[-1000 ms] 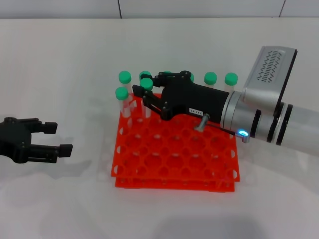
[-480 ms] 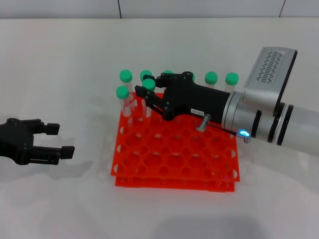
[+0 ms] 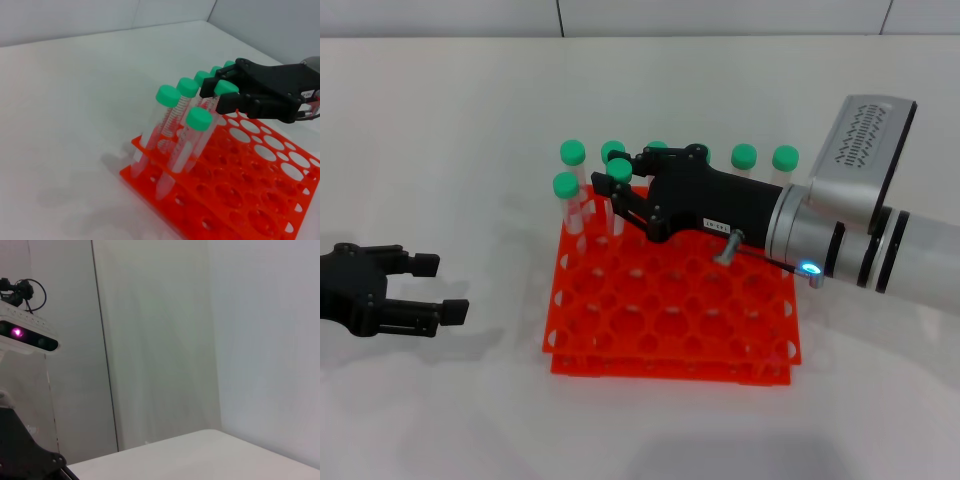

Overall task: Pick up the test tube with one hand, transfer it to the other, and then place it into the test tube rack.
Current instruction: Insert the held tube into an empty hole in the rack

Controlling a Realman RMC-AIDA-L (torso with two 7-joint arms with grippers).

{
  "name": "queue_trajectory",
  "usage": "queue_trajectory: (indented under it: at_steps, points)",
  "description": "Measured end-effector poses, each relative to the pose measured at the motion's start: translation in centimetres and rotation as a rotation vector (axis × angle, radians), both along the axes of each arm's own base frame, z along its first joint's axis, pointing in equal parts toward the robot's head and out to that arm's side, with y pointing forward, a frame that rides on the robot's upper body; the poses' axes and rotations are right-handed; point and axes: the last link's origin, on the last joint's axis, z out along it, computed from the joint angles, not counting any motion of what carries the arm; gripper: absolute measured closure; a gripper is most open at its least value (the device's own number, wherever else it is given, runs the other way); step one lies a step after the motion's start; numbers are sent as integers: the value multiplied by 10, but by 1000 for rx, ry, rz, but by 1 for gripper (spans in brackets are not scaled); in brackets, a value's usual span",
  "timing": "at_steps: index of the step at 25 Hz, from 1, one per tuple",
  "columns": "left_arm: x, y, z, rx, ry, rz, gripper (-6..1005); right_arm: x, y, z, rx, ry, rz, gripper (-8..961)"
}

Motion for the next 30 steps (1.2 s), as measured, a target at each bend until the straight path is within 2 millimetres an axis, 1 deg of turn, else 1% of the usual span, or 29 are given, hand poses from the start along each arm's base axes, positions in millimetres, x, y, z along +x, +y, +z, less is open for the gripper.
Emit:
queue_trajectory:
  at_steps: [24, 30]
  points:
    - [1, 1, -1, -2, -1, -4, 108, 1, 0, -1, -5, -6, -1, 689]
    - [1, 1, -1, -1, 1, -4, 109, -4, 0, -3, -14, -18, 18, 689]
